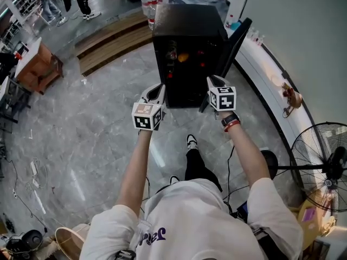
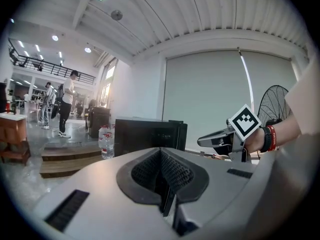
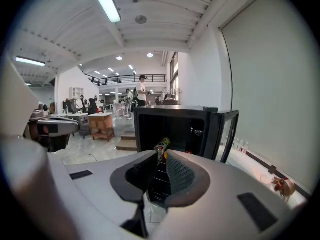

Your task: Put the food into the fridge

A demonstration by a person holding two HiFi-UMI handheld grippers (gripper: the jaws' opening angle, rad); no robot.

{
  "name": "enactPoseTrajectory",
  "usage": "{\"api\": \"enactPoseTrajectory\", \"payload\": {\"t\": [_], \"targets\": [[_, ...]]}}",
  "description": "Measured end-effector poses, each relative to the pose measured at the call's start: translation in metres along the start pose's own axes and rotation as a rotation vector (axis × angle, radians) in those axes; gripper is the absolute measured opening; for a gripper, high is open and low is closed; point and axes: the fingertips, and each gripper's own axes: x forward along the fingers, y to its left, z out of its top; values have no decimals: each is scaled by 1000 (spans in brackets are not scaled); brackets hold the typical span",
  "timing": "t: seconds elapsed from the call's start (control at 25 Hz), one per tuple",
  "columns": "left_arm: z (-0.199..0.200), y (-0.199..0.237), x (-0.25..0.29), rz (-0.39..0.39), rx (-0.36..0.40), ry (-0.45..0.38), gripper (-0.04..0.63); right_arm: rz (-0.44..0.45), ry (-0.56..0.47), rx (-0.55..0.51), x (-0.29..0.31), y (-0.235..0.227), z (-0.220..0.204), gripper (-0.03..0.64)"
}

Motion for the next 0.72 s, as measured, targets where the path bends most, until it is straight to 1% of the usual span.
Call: {"api": "enactPoseTrajectory", "payload": {"t": [0.12, 0.24, 0.48, 0.72], "targets": [[3, -3, -4, 1, 3, -8, 18, -3, -17, 21, -9, 1, 1, 61], [6, -5, -8, 4, 6, -10, 17, -18, -34, 44, -20, -2, 2, 37], [13, -4, -16, 14, 9, -21, 18, -40, -61, 63, -36, -4, 5, 29], [17, -6, -22, 25, 0, -32, 17, -40, -90, 90, -50, 0, 6, 17]]}}
